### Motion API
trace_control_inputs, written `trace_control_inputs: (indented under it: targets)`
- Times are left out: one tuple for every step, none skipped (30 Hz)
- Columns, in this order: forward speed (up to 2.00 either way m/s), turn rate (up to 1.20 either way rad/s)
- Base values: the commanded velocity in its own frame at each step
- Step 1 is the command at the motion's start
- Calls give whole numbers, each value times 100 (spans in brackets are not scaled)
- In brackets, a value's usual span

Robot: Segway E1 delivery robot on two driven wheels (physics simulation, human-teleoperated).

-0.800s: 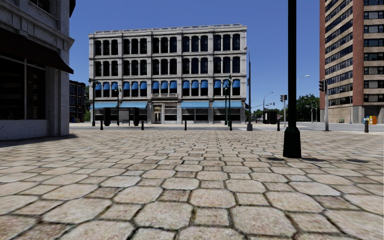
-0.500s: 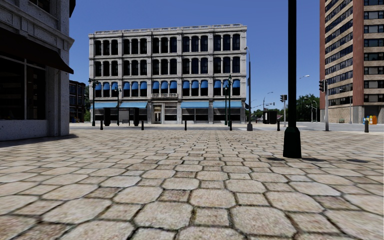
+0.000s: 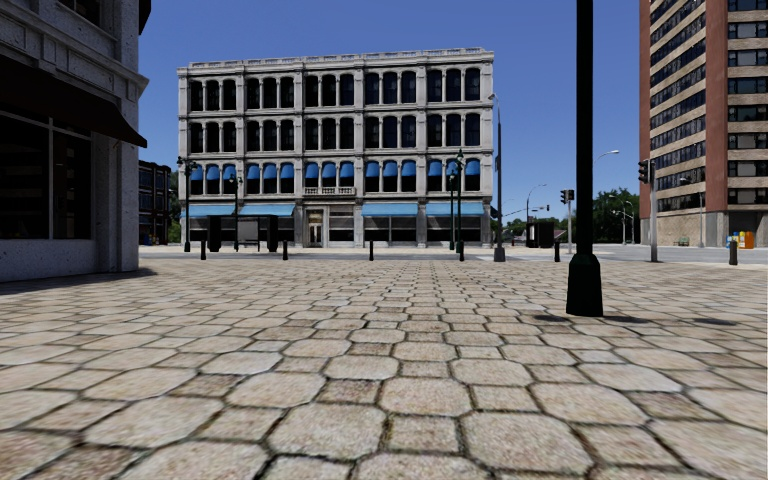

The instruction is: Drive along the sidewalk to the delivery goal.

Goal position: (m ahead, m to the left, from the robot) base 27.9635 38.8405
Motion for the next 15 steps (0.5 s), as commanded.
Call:
trace_control_inputs:
  targets:
    - [0,0]
    - [0,0]
    - [0,0]
    - [0,0]
    - [0,0]
    - [0,0]
    - [72,0]
    - [100,0]
    - [118,0]
    - [133,0]
    - [133,0]
    - [200,0]
    - [200,0]
    - [200,0]
    - [200,0]
